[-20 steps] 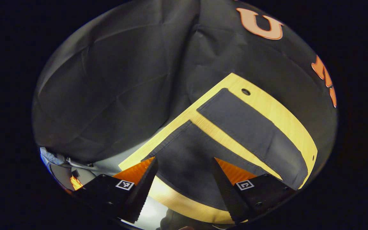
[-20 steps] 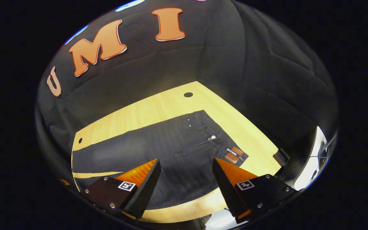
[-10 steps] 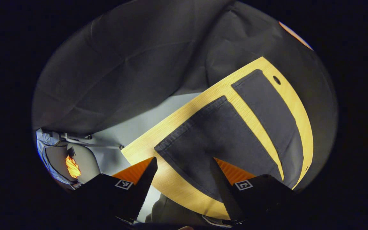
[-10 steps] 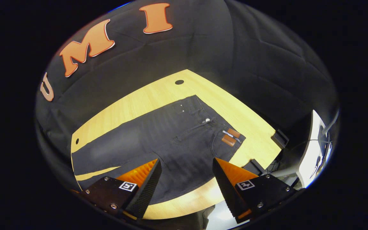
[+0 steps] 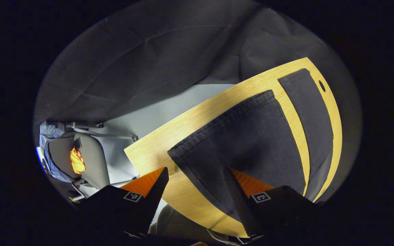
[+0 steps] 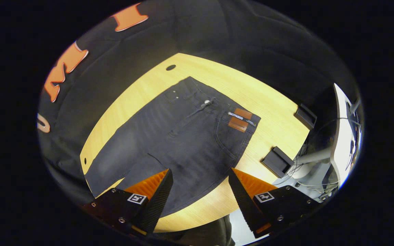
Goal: Grasp the waist and the cuffs of the jeans and fold them to make the two legs overlap; first hold the waist and fold one-third of the jeans toward the cuffs, then hold the cuffs and fold the remaining one-third in the same direction to finish folding.
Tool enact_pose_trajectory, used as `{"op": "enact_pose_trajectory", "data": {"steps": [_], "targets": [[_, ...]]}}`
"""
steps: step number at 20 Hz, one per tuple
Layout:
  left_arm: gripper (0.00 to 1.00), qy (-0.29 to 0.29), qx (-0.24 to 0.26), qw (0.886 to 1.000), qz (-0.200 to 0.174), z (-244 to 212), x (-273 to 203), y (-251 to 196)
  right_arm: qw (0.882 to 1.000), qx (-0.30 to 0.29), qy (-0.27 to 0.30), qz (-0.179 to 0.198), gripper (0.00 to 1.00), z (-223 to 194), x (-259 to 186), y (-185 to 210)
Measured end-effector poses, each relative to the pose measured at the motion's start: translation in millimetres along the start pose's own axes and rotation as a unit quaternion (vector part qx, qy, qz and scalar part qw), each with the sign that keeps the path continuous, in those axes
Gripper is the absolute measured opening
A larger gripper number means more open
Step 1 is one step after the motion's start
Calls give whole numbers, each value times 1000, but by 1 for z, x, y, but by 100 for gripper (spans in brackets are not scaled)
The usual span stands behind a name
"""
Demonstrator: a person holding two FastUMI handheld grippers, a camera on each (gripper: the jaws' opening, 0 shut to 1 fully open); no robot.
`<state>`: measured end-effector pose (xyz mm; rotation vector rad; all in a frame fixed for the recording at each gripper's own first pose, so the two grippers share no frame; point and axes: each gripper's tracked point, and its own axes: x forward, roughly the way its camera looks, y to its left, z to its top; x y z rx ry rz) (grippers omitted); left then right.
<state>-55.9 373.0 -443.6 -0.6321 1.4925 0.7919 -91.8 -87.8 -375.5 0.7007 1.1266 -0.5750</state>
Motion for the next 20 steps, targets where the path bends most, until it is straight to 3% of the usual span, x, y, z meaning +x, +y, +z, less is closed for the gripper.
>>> {"op": "enact_pose_trajectory", "data": {"steps": [7, 13, 18, 20], "targets": [[98, 9, -49, 999, 5, -3, 11, -5, 994, 91, 52, -19, 99, 12, 51, -44], [97, 12, -48, 999, 6, -2, 10, -6, 987, 140, 67, -35, 98, 29, 92, -65], [93, 13, -38, 999, 2, -1, 10, -10, 987, 109, 94, -76, 80, 28, 97, -75], [78, -5, -14, 1000, -3, 5, 8, -18, 988, 58, 103, -98, 71, 26, 98, -77]]}}
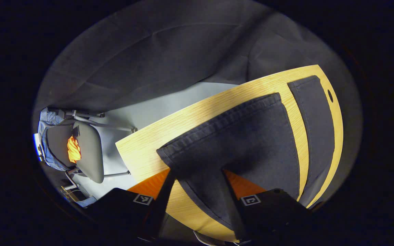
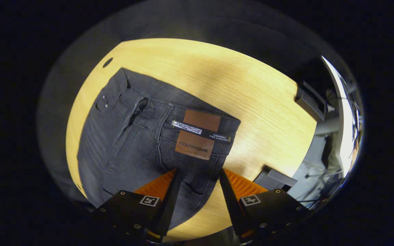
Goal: Grasp the waist and the cuffs of the jeans and fold them to make the two legs overlap; first hold the waist and fold one-third of the jeans toward the cuffs, then hold the cuffs and fold the remaining one-third in the same direction to finish folding.
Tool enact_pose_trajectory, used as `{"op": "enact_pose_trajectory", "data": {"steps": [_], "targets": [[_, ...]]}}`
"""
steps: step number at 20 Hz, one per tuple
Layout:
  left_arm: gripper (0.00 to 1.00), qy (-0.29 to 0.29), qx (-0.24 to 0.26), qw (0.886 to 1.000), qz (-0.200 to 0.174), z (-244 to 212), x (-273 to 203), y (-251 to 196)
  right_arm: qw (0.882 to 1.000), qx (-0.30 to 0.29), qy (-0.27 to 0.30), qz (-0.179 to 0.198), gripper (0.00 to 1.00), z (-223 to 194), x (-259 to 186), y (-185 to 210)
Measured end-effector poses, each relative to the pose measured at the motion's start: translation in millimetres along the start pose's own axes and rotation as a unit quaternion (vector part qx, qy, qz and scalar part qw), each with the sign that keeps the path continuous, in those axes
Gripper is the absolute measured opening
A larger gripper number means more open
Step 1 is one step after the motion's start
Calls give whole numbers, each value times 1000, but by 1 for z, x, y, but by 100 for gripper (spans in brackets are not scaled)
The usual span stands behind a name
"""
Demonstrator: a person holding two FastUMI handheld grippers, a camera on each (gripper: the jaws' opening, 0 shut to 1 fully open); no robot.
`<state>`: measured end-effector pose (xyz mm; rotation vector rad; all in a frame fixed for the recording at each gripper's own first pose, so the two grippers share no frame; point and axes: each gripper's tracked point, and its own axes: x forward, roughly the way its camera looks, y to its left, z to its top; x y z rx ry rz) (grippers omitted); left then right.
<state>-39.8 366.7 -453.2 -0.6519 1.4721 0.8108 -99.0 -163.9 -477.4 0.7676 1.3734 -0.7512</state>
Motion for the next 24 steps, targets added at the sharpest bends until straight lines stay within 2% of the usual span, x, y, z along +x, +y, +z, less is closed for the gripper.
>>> {"op": "enact_pose_trajectory", "data": {"steps": [1, 2, 3, 5, 6, 7, 8, 12, 17, 24], "targets": [[56, -14, 9, 1000, -7, 1, 1, -6, 1000, -14, 0, 1, 70, 1, 1, 2], [35, -26, 15, 999, -13, 3, 0, -13, 1000, 9, -2, 17, 61, 2, 1, 9], [13, -34, 20, 999, -15, 2, 1, -15, 999, 33, 5, 35, 47, 0, 2, 17], [6, -47, 22, 998, -37, 4, -1, -18, 996, 67, 16, 61, 18, -3, 0, 16], [1, -37, 25, 998, -48, 0, 2, -20, 993, 85, 14, 77, 18, -1, -2, 16], [1, -43, 25, 997, -56, 2, -2, -16, 989, 120, 11, 89, 18, -4, -3, 17], [1, -50, 15, 996, -70, 3, -4, -16, 982, 158, 7, 105, 3, -4, 3, 23], [1, -70, 7, 990, -121, 8, -28, -19, 973, 171, -23, 151, 3, 9, -19, 20], [0, -98, 2, 982, -164, 17, -64, -29, 965, 165, -40, 202, 4, 25, -60, 50], [0, -137, 63, 966, -208, 47, -119, -75, 958, 155, -59, 235, 3, 54, -88, 83]]}}
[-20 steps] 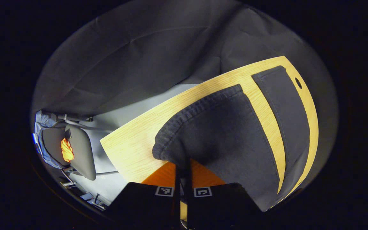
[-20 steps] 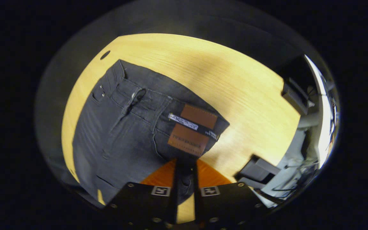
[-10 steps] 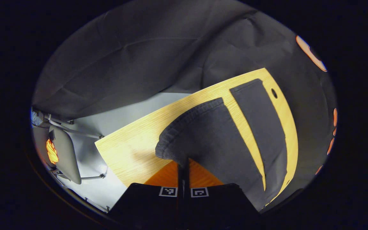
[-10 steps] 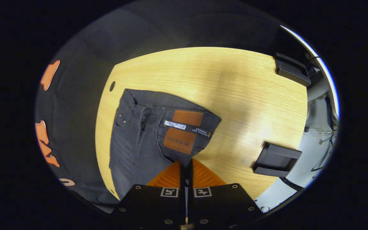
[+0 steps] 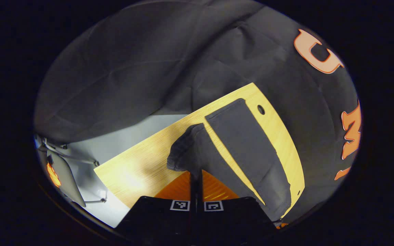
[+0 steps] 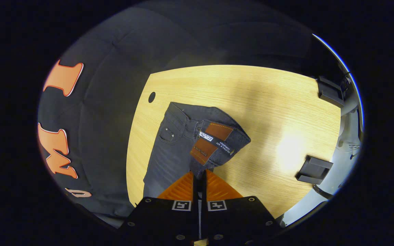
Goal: Grasp the waist and the cuffs of the jeans and fold them to make the two legs overlap; first hold the waist and fold one-third of the jeans toward the cuffs, then hold the cuffs and fold the remaining one-third in the same direction to finish folding.
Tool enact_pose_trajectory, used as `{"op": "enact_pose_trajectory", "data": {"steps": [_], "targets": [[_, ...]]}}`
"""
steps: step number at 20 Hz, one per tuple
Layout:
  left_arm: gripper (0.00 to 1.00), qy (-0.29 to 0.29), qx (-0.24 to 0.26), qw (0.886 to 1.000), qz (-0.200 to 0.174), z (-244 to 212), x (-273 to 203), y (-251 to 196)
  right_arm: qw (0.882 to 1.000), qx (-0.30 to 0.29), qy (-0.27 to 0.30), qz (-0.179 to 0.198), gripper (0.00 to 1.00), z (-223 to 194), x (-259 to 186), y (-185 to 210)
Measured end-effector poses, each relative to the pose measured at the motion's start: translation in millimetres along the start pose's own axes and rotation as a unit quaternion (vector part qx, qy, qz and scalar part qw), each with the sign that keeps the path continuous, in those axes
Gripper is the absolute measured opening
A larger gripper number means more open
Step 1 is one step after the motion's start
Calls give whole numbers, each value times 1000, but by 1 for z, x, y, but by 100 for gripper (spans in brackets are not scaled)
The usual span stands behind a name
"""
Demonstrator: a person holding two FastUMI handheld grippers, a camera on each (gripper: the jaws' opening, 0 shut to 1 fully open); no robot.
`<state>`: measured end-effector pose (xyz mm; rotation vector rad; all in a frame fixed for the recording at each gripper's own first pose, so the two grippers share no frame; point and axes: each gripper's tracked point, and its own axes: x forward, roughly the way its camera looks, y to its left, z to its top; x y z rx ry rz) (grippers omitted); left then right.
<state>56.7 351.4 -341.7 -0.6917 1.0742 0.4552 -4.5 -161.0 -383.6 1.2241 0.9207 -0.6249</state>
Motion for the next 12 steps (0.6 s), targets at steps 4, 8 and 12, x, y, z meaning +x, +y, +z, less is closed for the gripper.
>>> {"op": "enact_pose_trajectory", "data": {"steps": [4, 8, 12], "targets": [[0, -7, 22, 1000, -4, 30, -1, -21, 1000, 4, -7, 18, 4, 13, -5, 23], [1, 0, 19, 1000, -7, 57, 20, -42, 1000, 11, -2, 23, 3, 19, -2, 41], [0, 14, 40, 999, 10, 75, 50, -58, 1000, 9, 4, 15, 3, 28, 9, 59]]}}
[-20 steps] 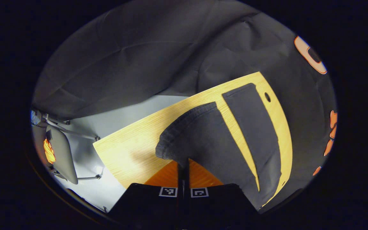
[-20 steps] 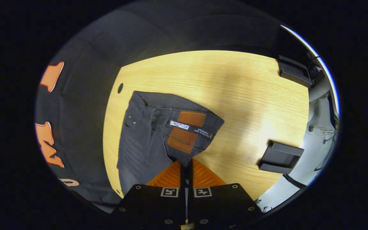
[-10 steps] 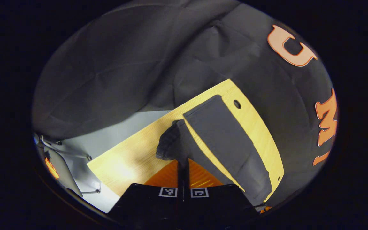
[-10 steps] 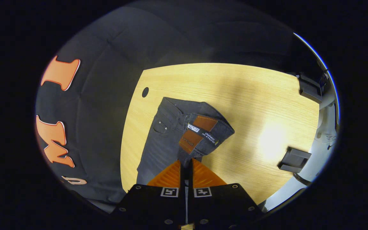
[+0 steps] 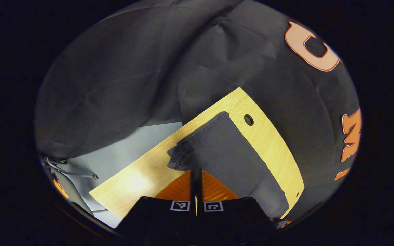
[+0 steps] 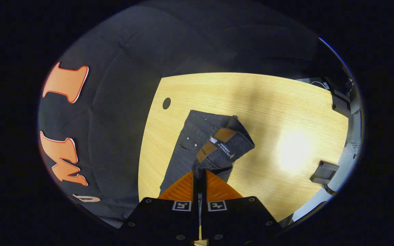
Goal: Grasp the waist and the cuffs of the jeans and fold them to make the two legs overlap; first hold the waist and fold one-third of the jeans toward the cuffs, then hold the cuffs and fold the remaining one-third in the same direction to finish folding.
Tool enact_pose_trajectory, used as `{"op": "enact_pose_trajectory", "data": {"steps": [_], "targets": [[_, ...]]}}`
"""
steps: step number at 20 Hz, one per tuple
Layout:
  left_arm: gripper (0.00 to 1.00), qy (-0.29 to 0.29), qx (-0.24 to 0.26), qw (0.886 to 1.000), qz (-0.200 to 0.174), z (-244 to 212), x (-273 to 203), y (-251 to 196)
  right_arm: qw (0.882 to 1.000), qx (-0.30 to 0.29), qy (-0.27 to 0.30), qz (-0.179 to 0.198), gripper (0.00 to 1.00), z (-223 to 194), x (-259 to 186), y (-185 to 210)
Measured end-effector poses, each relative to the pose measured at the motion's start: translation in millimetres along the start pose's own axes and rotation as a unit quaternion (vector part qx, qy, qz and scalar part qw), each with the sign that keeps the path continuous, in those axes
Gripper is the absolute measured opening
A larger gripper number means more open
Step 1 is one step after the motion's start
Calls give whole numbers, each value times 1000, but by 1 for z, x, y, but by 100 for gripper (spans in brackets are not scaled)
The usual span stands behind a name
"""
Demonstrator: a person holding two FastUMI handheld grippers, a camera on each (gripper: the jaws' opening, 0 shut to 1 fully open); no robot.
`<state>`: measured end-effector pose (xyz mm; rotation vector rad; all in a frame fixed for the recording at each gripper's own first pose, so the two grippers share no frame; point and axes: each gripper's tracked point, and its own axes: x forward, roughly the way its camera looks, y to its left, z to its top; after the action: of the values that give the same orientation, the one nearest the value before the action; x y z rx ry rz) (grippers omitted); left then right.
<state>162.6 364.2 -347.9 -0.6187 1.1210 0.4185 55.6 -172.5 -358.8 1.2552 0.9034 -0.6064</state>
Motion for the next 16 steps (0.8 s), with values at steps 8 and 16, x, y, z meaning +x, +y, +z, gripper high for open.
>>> {"op": "enact_pose_trajectory", "data": {"steps": [8, 16], "targets": [[0, 9, 63, 998, 22, 44, 43, -44, 1000, 9, 16, -19, 3, 17, 46, 30], [1, 15, 118, 992, 50, 68, 58, -88, 998, -1, 52, -47, 3, 26, 95, 50]]}}
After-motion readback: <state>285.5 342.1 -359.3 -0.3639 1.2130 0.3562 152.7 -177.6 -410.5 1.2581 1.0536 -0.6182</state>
